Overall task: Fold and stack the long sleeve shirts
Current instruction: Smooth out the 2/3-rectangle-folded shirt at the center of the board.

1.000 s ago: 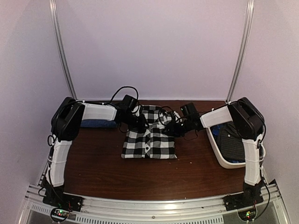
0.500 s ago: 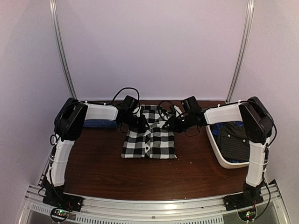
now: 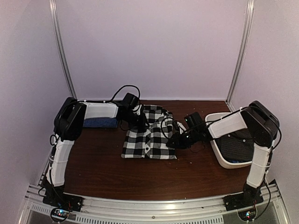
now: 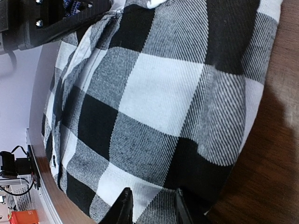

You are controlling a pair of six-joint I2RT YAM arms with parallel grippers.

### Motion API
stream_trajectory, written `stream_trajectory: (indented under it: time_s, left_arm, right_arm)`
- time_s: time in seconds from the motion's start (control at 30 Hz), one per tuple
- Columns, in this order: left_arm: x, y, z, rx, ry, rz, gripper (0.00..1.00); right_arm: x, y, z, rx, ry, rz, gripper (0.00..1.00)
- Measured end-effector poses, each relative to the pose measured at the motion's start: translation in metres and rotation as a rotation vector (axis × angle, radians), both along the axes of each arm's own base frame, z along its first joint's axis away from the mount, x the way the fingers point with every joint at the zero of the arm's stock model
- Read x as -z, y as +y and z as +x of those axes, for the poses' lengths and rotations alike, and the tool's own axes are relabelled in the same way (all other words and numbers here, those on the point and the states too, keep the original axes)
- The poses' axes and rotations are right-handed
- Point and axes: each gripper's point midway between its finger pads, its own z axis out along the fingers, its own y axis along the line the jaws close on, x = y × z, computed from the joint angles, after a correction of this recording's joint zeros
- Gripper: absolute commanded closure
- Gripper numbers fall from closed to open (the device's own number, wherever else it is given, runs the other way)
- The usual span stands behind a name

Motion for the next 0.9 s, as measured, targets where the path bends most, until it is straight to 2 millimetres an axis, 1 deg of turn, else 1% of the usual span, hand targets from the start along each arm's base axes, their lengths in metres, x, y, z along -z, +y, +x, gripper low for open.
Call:
stream_trajectory:
  time_s: [0.1,0.17,0.23,0.33,0.43,0.47,0.5,0.53,0.57,0.63,0.7,0.73,0.83,0.9]
  left_arm:
    - [-0.011,0.000,0.004,0.001,-0.023,0.005,0.67]
    - [-0.020,0.001,0.006,-0.001,-0.038,0.008,0.64]
    - [-0.037,0.004,0.006,-0.004,-0.057,0.007,0.63]
    - [-0.073,0.012,0.004,-0.014,-0.105,-0.014,0.64]
    - [-0.108,0.024,-0.010,-0.016,-0.146,-0.048,0.64]
    - [-0.108,0.031,-0.022,-0.008,-0.133,-0.053,0.64]
    - [-0.121,0.034,-0.028,-0.006,-0.146,-0.067,0.64]
    - [-0.123,0.037,-0.034,-0.001,-0.148,-0.078,0.64]
    - [-0.123,0.041,-0.045,0.008,-0.147,-0.091,0.64]
    - [-0.107,0.053,-0.072,0.022,-0.096,-0.092,0.65]
    - [-0.084,0.062,-0.097,0.037,-0.035,-0.082,0.65]
    - [-0.070,0.067,-0.111,0.043,0.004,-0.071,0.65]
    - [-0.027,0.080,-0.147,0.056,0.114,-0.032,0.66]
    - [-0.005,0.089,-0.167,0.057,0.176,-0.005,0.66]
  right_arm:
    - [-0.003,-0.005,-0.003,0.009,0.001,-0.014,0.63]
    - [-0.009,-0.008,-0.004,0.018,-0.004,-0.027,0.62]
    - [-0.021,-0.012,-0.004,0.028,-0.023,-0.035,0.62]
    - [-0.042,-0.014,-0.005,0.037,-0.062,-0.032,0.61]
    - [-0.060,-0.012,-0.010,0.035,-0.098,-0.021,0.61]
    - [-0.064,-0.009,-0.014,0.026,-0.106,-0.016,0.61]
    - [-0.067,-0.004,-0.021,0.011,-0.110,-0.013,0.62]
    - [-0.066,0.000,-0.026,-0.003,-0.110,-0.013,0.62]
    - [-0.064,0.003,-0.031,-0.013,-0.107,-0.013,0.62]
    - [-0.054,0.007,-0.044,-0.032,-0.086,-0.024,0.62]
    - [-0.043,0.006,-0.055,-0.038,-0.058,-0.033,0.64]
    - [-0.036,0.004,-0.058,-0.035,-0.045,-0.038,0.65]
    - [-0.015,-0.003,-0.064,-0.015,-0.003,-0.058,0.66]
    - [-0.001,-0.010,-0.070,-0.001,0.024,-0.073,0.66]
